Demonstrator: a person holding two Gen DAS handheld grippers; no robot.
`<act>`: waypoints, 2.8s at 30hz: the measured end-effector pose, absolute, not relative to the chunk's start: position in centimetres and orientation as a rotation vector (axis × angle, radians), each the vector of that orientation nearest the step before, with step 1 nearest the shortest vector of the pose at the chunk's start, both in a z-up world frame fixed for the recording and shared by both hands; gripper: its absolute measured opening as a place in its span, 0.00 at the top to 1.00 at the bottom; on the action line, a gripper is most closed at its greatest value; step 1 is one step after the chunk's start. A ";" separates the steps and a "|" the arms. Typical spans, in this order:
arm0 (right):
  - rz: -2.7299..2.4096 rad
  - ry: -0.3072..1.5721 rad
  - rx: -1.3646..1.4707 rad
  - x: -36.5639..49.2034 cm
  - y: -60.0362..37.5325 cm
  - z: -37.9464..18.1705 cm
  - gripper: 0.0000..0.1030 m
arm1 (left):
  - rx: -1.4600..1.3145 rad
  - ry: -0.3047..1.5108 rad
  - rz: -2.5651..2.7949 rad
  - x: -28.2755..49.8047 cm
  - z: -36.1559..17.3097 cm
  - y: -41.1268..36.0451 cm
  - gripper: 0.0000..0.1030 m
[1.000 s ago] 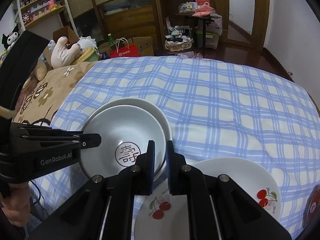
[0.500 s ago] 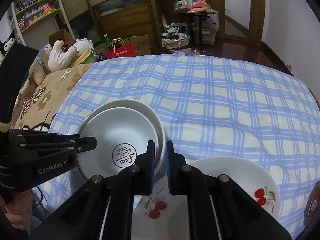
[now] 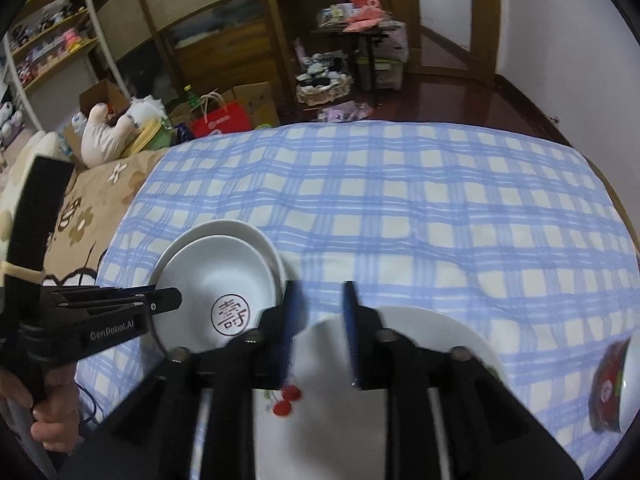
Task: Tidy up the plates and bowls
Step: 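Open both grippers and lift them away from the nested bowls, then move the left tool to the small white bowl while the right tool reaches its opposite rim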
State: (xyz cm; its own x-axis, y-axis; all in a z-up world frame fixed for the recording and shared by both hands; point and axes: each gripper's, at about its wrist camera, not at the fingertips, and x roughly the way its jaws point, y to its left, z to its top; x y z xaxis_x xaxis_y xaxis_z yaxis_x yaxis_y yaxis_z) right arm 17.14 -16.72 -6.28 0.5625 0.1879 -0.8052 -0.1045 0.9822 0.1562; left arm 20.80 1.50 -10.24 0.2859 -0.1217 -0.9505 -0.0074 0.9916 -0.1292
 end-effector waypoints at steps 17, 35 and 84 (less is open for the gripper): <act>-0.109 0.865 0.149 11.5 -27.4 -1.6 0.30 | 0.019 1.159 -0.041 18.1 -6.6 -0.2 0.52; -0.301 0.753 0.151 5.1 -33.0 0.7 0.00 | 0.101 0.938 -0.290 14.1 -0.5 -10.5 0.16; -0.553 0.886 0.442 1.4 -50.7 -7.1 0.04 | 0.337 1.031 -0.671 14.4 -7.0 -38.3 0.16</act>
